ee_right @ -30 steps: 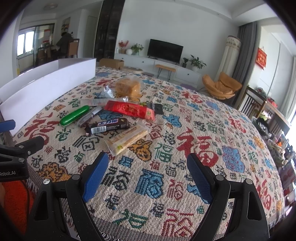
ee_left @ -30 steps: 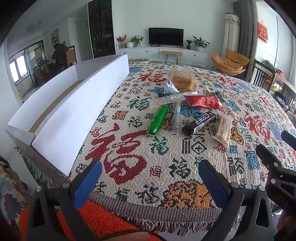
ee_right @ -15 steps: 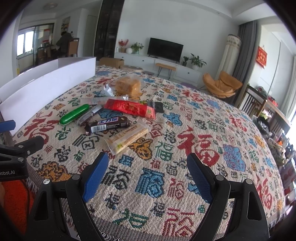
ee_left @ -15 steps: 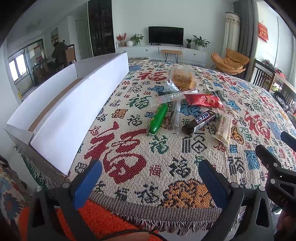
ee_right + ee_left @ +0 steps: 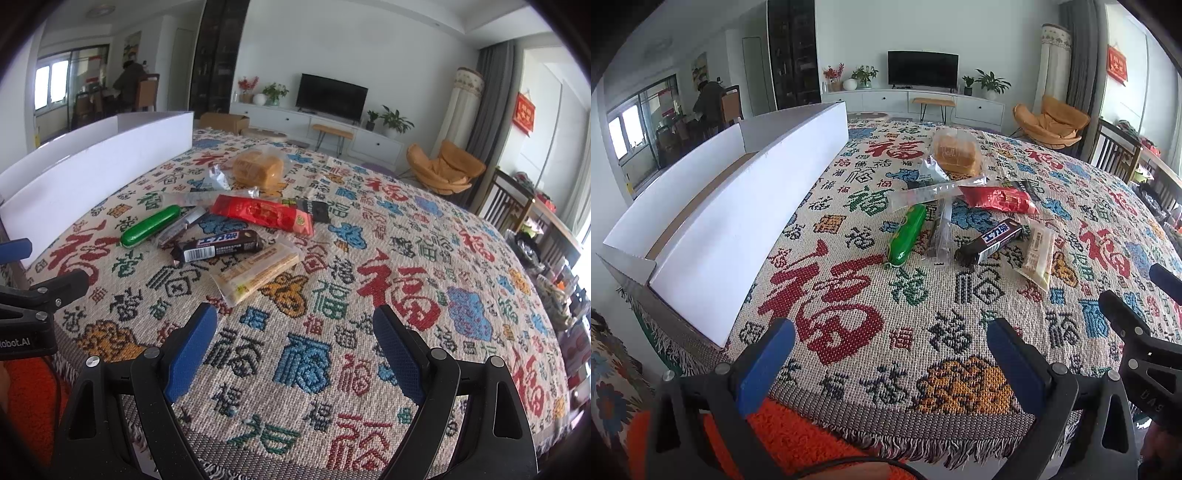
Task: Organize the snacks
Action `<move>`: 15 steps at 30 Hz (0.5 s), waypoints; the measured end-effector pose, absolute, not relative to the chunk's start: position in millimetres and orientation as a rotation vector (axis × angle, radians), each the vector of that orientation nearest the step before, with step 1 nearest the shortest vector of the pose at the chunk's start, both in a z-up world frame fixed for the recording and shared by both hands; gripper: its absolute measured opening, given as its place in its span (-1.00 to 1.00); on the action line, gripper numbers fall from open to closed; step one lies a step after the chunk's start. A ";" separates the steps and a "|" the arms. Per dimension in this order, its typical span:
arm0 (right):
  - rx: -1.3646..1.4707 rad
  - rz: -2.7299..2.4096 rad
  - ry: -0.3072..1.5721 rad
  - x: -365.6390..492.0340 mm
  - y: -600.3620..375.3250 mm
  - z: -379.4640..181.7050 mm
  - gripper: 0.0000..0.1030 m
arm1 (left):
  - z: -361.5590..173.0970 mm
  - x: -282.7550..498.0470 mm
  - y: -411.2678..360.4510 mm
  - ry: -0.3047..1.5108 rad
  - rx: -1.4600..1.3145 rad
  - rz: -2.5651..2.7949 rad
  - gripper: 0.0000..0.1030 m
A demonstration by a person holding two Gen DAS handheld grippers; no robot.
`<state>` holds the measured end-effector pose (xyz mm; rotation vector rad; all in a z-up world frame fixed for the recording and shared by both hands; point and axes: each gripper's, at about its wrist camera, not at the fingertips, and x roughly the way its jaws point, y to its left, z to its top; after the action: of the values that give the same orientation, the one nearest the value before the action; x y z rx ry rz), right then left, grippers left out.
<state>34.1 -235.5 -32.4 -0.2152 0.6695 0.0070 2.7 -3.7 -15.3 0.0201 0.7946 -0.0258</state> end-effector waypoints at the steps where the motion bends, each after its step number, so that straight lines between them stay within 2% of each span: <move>1: -0.215 0.007 0.670 34.1 -235.5 -32.4 0.73 | -15.7 2.6 -4.1 0.796 0.019 -0.027 0.99; 15: -0.212 0.007 0.675 35.4 -236.0 -33.7 0.73 | -16.1 5.4 4.1 0.827 -0.013 -0.039 0.99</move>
<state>35.4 -236.0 -33.7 -0.2124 0.6746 0.0073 5.4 4.1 -16.1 -0.0129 0.8269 -0.0394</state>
